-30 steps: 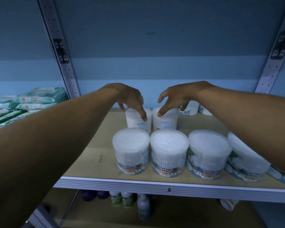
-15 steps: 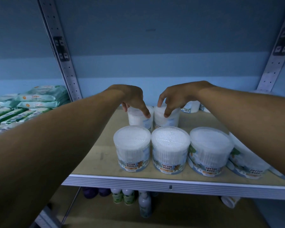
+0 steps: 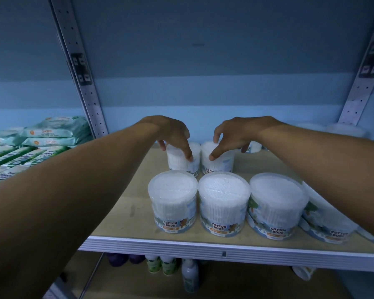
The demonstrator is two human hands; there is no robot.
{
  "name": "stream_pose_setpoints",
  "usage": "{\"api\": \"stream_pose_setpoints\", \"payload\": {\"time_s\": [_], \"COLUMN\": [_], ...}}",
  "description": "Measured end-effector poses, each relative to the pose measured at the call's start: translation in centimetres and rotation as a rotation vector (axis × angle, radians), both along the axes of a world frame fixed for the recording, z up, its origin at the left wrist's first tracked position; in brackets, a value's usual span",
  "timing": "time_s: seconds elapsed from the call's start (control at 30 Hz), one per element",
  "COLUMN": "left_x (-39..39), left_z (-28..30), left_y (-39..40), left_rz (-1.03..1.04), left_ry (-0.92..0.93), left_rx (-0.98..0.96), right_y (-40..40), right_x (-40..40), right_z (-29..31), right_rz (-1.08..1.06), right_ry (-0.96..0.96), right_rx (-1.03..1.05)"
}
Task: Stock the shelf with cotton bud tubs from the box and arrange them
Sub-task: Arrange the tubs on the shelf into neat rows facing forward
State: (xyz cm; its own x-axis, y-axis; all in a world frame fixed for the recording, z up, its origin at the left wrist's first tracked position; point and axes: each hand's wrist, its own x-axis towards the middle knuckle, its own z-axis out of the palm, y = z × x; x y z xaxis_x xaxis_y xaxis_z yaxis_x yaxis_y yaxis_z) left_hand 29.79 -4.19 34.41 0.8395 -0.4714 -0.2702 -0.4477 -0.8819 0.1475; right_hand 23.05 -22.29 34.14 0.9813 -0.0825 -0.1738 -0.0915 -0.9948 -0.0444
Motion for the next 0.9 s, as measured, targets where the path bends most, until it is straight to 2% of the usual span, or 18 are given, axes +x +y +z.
{"api": "stream_pose_setpoints", "payload": {"time_s": [0.9], "left_x": [1.5], "left_z": [-1.0], "left_y": [-0.4], "left_rz": [-0.017], "left_ry": [-0.150], "left_rx": [0.004], "right_y": [-0.8], "right_x": [0.5], "right_z": [-0.1], "right_rz": [0.032], "right_ry": [-0.053], "right_rx": [0.094]}}
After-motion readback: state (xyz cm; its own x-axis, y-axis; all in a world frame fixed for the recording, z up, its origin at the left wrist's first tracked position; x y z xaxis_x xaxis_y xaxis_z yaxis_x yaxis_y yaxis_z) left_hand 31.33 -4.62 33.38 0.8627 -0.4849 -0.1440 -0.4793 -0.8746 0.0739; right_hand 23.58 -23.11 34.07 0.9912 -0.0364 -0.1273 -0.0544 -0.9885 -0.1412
